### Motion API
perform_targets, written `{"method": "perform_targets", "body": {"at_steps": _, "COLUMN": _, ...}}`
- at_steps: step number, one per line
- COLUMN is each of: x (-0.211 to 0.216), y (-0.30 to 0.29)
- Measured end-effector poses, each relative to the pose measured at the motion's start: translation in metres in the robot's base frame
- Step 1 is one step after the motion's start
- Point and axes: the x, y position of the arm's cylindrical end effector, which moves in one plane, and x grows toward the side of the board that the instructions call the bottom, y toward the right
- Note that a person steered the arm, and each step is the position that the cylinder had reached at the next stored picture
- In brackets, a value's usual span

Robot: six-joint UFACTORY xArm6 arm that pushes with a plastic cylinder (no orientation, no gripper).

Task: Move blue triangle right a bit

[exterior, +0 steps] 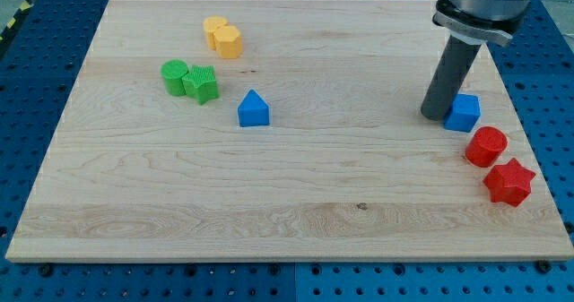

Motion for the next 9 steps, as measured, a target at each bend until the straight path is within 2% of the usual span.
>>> {"method": "perform_targets", "body": {"at_steps": 2, "x": 0.0, "y": 0.01}}
{"method": "perform_targets", "body": {"at_steps": 4, "x": 0.006, "y": -0.034}}
{"method": "perform_targets", "body": {"at_steps": 6, "x": 0.074, "y": -0.108}}
{"method": "perform_targets", "body": {"at_steps": 7, "x": 0.082, "y": -0.174}}
{"method": "perform_targets", "body": {"at_steps": 9, "x": 0.039, "y": -0.301}}
